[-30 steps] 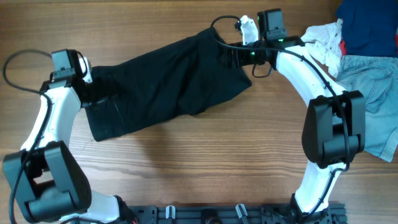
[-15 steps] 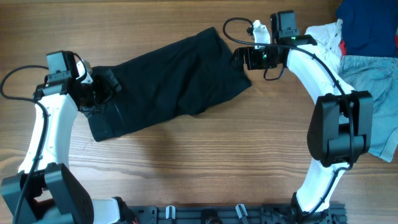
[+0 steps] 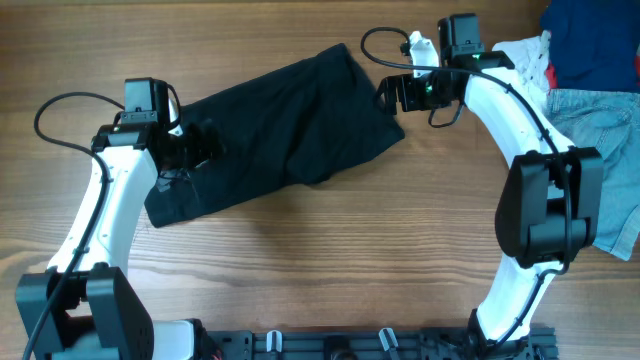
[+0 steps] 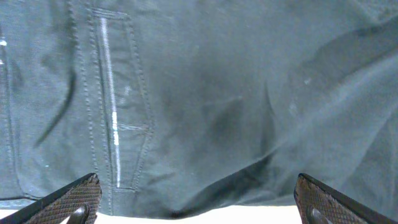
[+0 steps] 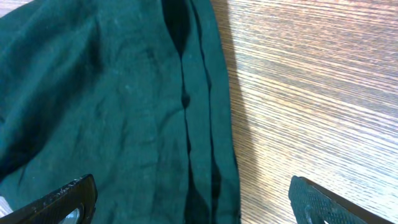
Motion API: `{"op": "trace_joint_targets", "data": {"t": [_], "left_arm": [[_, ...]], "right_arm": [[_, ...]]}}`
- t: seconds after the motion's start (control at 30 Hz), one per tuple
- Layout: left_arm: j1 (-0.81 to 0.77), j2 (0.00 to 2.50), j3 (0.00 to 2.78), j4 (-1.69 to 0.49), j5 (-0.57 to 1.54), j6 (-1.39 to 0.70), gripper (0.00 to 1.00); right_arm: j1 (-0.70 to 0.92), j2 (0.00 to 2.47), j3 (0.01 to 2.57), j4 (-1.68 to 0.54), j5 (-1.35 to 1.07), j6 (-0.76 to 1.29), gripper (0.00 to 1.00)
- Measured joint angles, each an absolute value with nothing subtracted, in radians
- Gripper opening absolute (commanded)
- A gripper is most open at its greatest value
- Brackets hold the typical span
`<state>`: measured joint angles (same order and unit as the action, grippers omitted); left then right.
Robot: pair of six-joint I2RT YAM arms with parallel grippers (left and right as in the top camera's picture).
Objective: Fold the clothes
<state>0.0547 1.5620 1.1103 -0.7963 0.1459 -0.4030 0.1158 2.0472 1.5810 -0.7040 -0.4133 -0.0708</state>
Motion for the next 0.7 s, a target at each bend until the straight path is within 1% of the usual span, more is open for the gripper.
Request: {"op": "trace_joint_targets", "data": {"t": [0.7], "left_arm": [[0.047,1.562,1.11,-0.789,0.119,-0.443,1.0]], "right_arm": [[0.112,2.081,1.581,-0.752,-0.365,-0.118,1.0]]}}
